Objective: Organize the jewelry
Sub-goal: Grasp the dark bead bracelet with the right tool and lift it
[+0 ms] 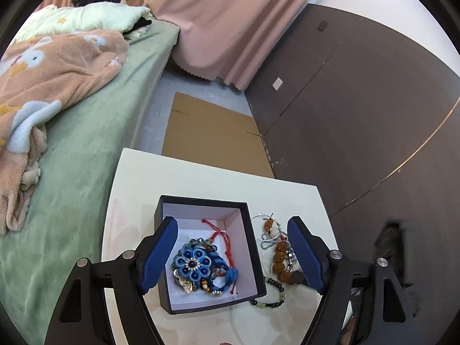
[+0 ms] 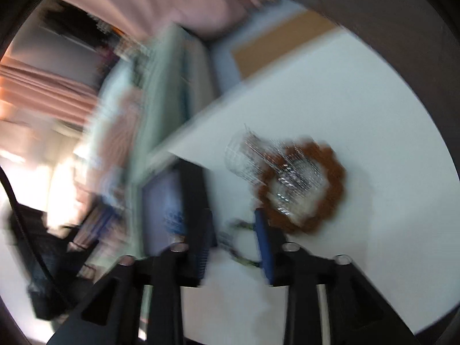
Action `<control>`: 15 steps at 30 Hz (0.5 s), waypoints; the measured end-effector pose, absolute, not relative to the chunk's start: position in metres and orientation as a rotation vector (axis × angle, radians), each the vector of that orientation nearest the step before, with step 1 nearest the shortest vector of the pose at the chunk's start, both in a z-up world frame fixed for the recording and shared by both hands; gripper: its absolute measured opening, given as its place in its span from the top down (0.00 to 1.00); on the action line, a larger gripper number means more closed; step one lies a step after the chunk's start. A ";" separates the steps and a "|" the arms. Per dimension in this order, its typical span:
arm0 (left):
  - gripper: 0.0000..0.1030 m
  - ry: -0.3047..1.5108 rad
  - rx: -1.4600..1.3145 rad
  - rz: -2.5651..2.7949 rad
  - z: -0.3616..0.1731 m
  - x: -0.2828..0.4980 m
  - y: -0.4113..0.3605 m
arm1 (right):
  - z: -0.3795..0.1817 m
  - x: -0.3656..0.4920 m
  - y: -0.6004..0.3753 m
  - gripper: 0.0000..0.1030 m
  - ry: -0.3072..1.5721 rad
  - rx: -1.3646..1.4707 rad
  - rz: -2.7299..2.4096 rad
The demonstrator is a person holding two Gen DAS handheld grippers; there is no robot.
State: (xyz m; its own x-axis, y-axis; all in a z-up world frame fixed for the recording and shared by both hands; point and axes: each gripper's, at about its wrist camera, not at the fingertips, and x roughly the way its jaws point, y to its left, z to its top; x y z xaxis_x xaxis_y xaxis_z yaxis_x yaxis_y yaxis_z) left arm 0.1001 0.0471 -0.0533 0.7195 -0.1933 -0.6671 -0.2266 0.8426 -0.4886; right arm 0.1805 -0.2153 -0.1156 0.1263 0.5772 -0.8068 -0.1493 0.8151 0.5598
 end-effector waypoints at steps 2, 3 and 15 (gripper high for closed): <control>0.23 0.783 -0.602 0.018 -0.054 0.102 0.051 | -0.125 0.181 -0.211 0.68 1.390 0.347 0.529; 0.23 0.781 -0.609 0.016 -0.054 0.103 0.052 | -0.125 0.181 -0.208 0.68 1.391 0.316 0.534; 0.23 0.760 -0.601 0.022 -0.045 0.094 0.053 | -0.130 0.164 -0.178 0.66 1.383 0.031 0.473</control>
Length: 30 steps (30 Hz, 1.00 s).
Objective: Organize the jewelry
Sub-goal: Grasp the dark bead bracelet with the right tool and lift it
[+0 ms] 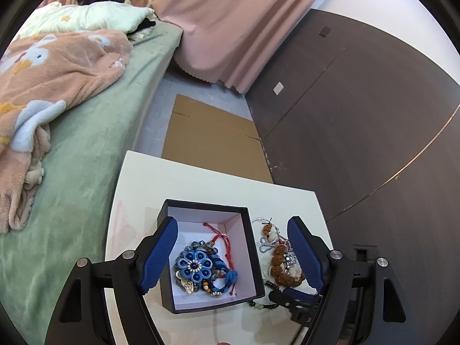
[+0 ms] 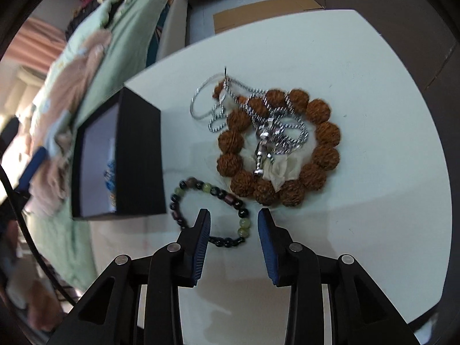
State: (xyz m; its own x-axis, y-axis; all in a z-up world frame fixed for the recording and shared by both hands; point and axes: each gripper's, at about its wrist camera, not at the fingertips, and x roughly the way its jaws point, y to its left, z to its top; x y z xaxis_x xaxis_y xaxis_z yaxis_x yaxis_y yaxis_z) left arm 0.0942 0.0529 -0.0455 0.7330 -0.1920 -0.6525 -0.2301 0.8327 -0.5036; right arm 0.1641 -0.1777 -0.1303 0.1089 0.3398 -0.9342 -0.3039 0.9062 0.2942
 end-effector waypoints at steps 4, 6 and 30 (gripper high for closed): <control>0.23 0.751 -0.596 0.023 -0.041 0.088 0.052 | -0.129 0.156 -0.166 0.77 1.326 -0.094 0.422; 0.23 0.750 -0.595 0.024 -0.040 0.085 0.052 | -0.127 0.152 -0.162 0.88 1.299 -0.151 0.392; 0.23 0.673 -0.648 0.110 -0.031 0.062 0.082 | -0.034 0.139 -0.187 0.91 0.908 0.464 0.759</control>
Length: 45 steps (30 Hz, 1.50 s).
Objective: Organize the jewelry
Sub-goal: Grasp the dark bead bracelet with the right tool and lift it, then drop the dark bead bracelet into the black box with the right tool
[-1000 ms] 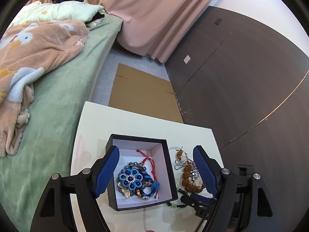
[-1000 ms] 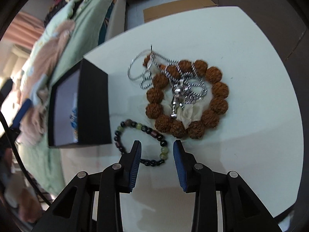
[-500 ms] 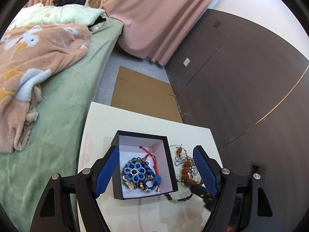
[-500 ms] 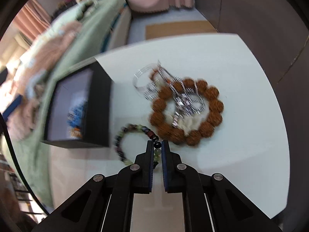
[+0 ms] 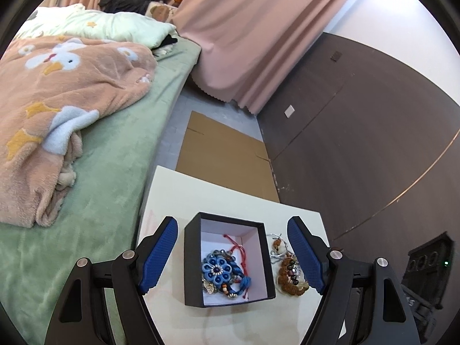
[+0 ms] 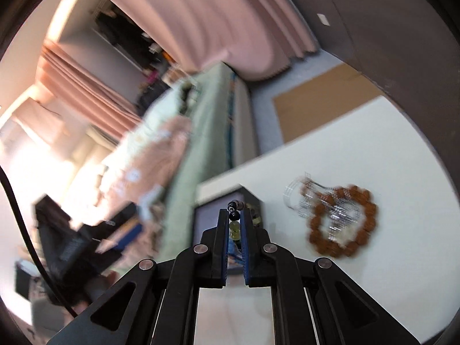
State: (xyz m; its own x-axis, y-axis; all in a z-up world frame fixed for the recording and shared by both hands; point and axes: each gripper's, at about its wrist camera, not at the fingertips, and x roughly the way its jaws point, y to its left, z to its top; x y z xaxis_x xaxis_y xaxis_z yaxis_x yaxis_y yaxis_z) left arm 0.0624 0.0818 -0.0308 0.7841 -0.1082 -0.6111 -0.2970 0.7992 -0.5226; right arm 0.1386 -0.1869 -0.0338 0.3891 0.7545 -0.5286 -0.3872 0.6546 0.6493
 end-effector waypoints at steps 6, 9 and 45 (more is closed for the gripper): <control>0.23 0.662 -0.670 0.115 -0.034 0.067 0.089 | -0.036 0.138 -0.153 0.91 0.902 0.487 0.855; 0.23 0.658 -0.676 0.118 -0.035 0.068 0.091 | -0.042 0.139 -0.138 0.91 0.927 0.458 0.857; 0.23 0.735 -0.531 0.000 -0.045 0.082 0.027 | -0.066 0.169 -0.238 0.38 1.040 0.485 0.457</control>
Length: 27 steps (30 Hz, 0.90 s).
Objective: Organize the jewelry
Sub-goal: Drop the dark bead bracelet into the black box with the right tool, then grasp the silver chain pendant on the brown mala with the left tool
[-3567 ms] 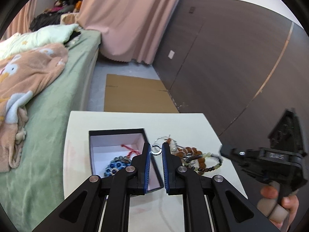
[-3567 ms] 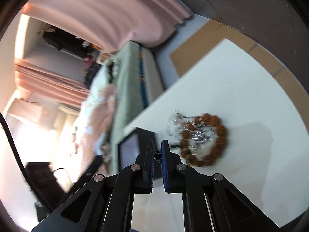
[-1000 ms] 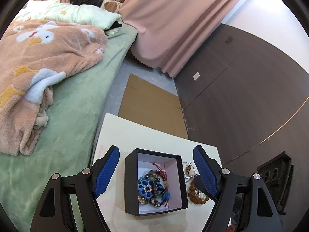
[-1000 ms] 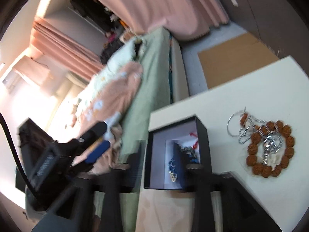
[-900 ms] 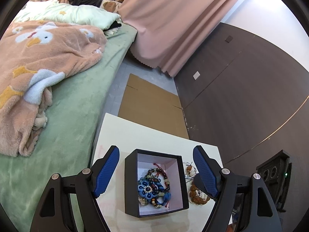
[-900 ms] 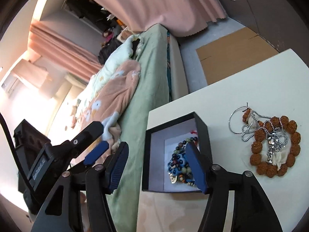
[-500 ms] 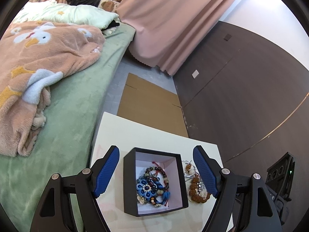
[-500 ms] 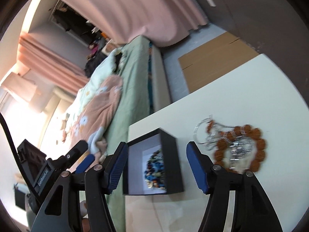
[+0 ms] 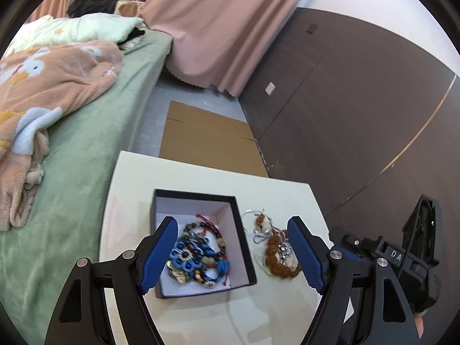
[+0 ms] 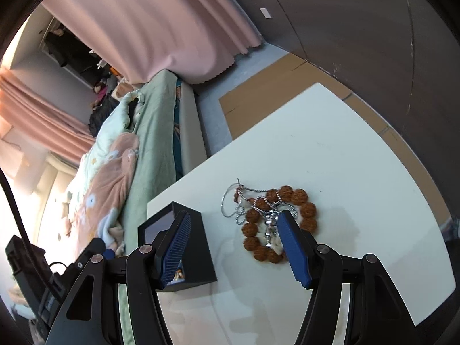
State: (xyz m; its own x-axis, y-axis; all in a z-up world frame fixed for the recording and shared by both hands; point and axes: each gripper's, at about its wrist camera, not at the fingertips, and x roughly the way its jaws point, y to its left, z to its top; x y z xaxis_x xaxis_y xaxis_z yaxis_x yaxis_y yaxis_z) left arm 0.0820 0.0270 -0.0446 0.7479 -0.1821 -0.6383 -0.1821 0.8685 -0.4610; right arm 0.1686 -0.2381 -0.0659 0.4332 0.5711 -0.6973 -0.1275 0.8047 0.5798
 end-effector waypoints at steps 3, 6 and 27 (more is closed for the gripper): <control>0.23 0.746 -0.515 -0.014 -0.047 0.082 0.017 | -0.065 0.165 -0.245 0.38 1.036 0.484 0.464; 0.23 0.750 -0.503 -0.025 -0.049 0.082 0.009 | -0.061 0.160 -0.248 0.38 1.028 0.464 0.451; 0.58 0.842 -0.452 -0.153 -0.075 0.112 -0.057 | -0.093 0.168 -0.315 0.38 1.172 0.527 0.209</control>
